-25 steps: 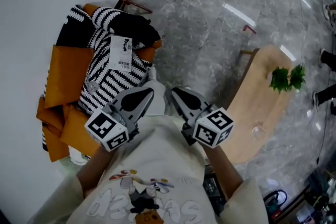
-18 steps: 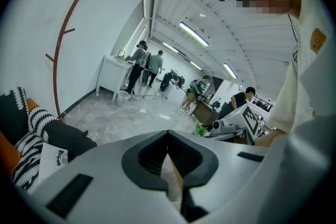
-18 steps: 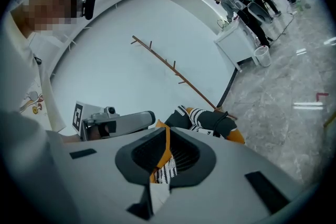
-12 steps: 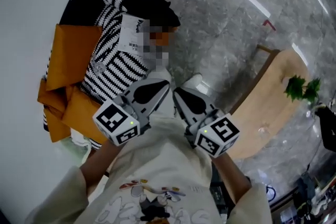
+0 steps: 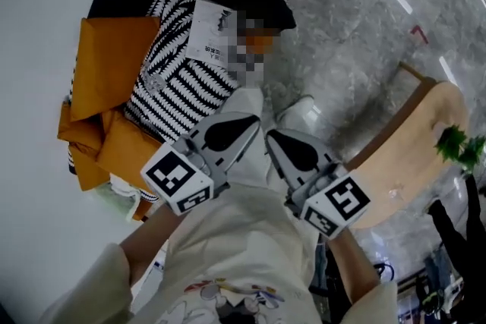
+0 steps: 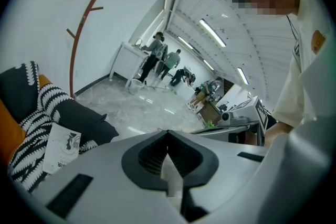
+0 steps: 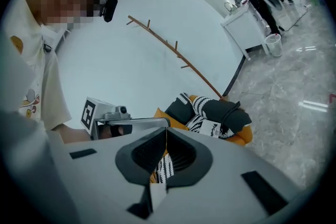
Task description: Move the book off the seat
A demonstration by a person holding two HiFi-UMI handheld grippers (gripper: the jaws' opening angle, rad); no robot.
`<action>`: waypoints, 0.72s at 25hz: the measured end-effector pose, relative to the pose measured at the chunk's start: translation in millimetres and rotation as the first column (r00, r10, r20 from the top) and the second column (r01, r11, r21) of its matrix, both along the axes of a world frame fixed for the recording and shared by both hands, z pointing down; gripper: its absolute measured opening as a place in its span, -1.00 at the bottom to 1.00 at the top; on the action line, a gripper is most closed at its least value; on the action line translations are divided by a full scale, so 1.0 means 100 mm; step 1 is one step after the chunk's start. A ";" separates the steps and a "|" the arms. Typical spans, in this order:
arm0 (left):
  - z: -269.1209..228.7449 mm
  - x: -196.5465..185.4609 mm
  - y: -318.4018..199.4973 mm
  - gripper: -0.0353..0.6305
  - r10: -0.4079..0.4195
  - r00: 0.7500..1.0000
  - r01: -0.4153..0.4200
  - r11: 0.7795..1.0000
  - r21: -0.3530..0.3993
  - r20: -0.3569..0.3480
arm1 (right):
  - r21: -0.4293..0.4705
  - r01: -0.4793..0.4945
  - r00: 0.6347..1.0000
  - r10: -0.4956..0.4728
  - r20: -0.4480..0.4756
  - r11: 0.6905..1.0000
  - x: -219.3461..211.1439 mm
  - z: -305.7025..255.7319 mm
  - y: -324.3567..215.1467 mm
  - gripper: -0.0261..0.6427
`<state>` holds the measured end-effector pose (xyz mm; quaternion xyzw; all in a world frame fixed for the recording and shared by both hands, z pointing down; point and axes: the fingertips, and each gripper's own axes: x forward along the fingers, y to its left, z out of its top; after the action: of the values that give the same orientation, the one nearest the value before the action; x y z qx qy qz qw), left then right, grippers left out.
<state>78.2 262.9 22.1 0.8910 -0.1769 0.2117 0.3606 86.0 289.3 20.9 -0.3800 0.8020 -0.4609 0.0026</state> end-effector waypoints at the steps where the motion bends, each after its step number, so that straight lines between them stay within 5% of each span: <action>1: 0.07 -0.05 -0.04 -0.88 -0.007 1.000 0.007 1.000 -0.008 0.003 | 0.003 0.016 1.000 -0.016 -0.003 1.000 -0.06 0.04 -0.05 -0.90; 18: 1.07 -0.73 -0.55 -0.88 -0.106 0.994 0.109 0.991 -0.079 0.038 | -0.056 0.109 0.990 -0.113 -0.083 0.992 -0.72 1.01 -0.77 -0.90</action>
<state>5.0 207.8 128.9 0.8610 -0.2221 0.2141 0.4043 14.5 212.3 122.4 -0.3542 0.8091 -0.4640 -0.0675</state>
